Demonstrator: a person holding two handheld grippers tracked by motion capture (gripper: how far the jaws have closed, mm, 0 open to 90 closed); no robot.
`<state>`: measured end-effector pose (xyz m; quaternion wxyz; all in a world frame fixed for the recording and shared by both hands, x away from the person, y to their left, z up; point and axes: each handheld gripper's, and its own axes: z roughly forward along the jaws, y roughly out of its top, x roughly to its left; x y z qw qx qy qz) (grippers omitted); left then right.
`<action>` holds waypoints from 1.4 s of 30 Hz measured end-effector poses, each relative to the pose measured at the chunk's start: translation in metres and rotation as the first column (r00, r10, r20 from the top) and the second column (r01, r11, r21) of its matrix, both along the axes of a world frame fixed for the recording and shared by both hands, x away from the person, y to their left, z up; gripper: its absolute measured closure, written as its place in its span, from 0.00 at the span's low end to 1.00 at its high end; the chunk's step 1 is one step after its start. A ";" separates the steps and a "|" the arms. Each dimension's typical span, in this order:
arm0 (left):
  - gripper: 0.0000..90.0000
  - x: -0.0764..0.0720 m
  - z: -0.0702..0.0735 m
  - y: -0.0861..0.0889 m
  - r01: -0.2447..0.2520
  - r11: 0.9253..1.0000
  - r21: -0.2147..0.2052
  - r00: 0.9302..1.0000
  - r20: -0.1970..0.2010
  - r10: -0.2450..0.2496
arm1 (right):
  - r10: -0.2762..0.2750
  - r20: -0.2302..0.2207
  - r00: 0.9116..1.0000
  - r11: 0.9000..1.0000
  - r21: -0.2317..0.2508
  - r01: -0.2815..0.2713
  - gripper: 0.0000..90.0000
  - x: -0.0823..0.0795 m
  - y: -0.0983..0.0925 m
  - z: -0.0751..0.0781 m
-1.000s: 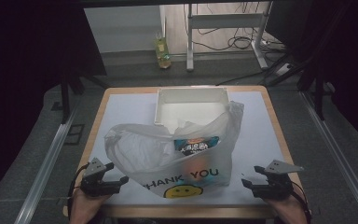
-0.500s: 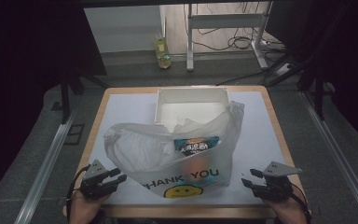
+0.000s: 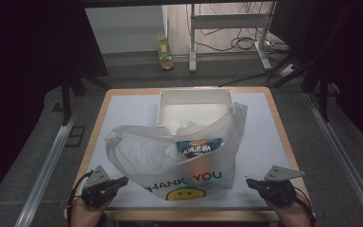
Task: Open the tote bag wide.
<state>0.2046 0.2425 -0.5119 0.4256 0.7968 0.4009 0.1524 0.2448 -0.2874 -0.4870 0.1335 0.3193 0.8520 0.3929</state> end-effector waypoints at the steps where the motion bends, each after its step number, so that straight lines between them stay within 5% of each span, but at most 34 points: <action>1: 0.99 -0.004 0.001 -0.002 0.014 1.000 -0.005 1.000 -0.002 -0.014 | 0.013 -0.004 1.000 1.000 0.015 -0.013 0.99 -0.001 0.001 0.001; 6: 0.99 -0.017 0.006 -0.006 0.038 0.998 -0.041 0.999 0.005 -0.038 | 0.044 -0.010 0.999 0.998 0.045 -0.044 0.99 -0.004 0.005 0.003; 13: 0.99 -0.036 0.012 -0.021 0.126 0.987 -0.096 0.992 -0.009 -0.127 | 0.082 -0.025 0.996 0.992 0.094 -0.079 0.99 -0.015 0.015 0.012; 26: 0.96 -0.041 0.038 -0.047 0.204 0.966 -0.161 0.979 0.053 -0.198 | 0.141 -0.036 0.989 0.978 0.157 -0.134 0.97 -0.025 0.036 0.025; 28: 0.95 -0.038 0.041 -0.051 0.202 0.966 -0.160 0.979 0.062 -0.194 | 0.148 -0.031 0.989 0.976 0.165 -0.141 0.97 -0.023 0.039 0.029; 30: 0.94 -0.032 0.045 -0.057 0.183 0.976 -0.120 0.982 0.078 -0.174 | 0.156 -0.034 0.987 0.971 0.186 -0.147 0.96 -0.018 0.043 0.031; 34: 0.95 -0.021 0.045 -0.060 0.156 0.982 -0.103 0.984 0.100 -0.146 | 0.138 -0.035 0.990 0.976 0.177 -0.129 0.96 -0.008 0.046 0.029; 42: 0.96 0.010 0.032 -0.064 0.103 0.990 -0.100 0.992 0.081 -0.095 | 0.100 -0.071 0.992 0.980 0.179 -0.085 0.97 0.019 0.046 0.019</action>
